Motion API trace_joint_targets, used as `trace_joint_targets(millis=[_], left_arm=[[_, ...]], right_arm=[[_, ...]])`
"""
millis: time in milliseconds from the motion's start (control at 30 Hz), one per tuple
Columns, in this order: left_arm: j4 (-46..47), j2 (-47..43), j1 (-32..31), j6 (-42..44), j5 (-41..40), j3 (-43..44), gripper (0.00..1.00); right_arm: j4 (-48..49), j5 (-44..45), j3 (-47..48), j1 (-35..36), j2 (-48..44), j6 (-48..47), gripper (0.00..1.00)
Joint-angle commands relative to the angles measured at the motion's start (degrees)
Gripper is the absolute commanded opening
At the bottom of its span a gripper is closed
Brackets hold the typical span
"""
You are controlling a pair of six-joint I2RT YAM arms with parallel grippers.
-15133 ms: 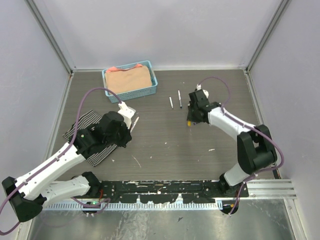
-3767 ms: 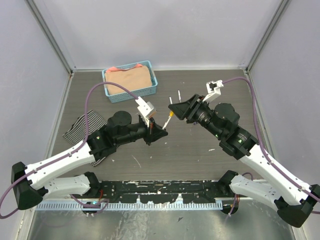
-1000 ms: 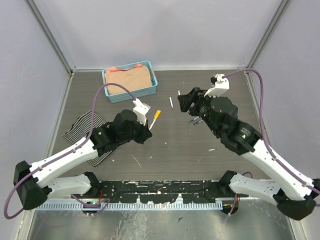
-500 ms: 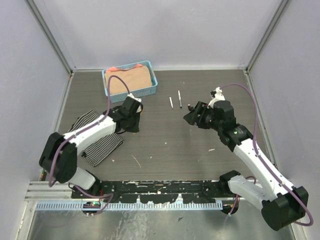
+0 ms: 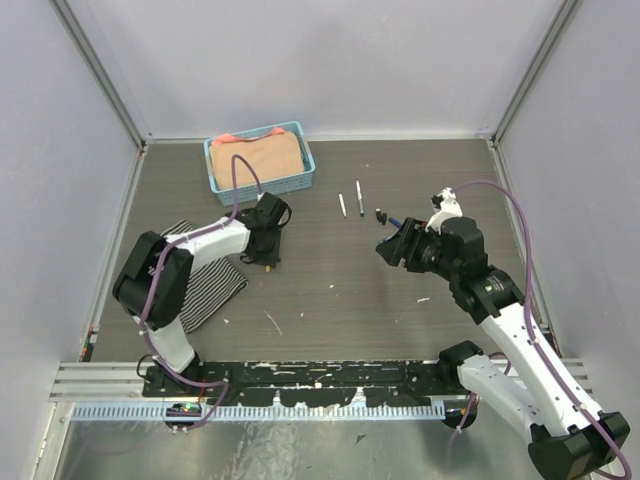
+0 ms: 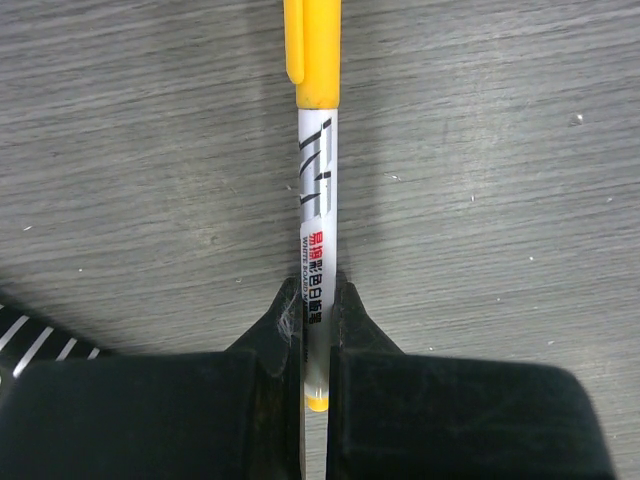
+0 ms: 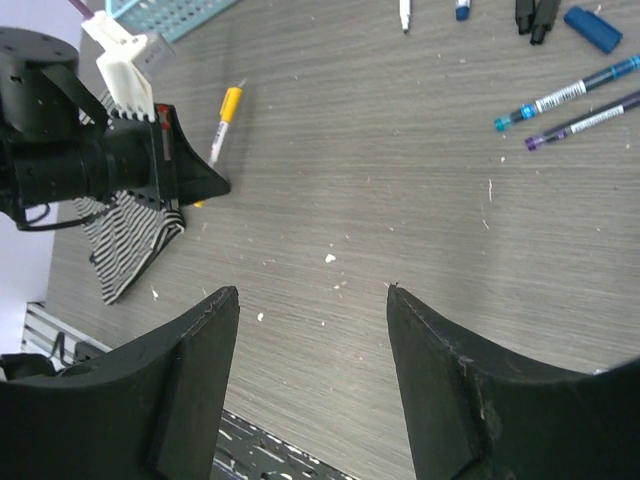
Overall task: Insert the pens into the pen caps
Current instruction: Place the pen at the center of the board.
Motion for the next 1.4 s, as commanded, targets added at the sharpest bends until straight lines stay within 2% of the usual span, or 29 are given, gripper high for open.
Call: trace_joint_targets(millis=[0,233,533,833,1000,1367], left_arm=[[1.5,1.7,0.2,-0.6,-1.9,1.9,0.06],[1.2,4.9,0.3,-0.3,-2.2,2.6,0.14],[1.4,4.6,0.3,-0.4,-3.0,1.7,0.34],[0.1,0.4,0.2,1.6,0.2,3.6,0.37],[-4.4,-2.6,0.2,3.8,1.2,7.9,0.37],[-10.9,-19.0,0.2,7.1,1.2,7.5,0.42]], right_arm=[[-1.3,0.5,0.1,0.0,-0.7,-2.5,0.66],[-2.5,3.1,0.0,-0.1,-0.9,-3.3,0.66],[-3.2,3.5,0.3,-0.1,0.2,-3.6,0.66],[-3.6,4.1,0.5,-0.1,1.5,-3.6,0.66],[-3.3,6.5,1.6,0.0,4.4,-3.8,0.66],[-3.2,15.1,9.4,0.0,18.0,-4.2,0.65]])
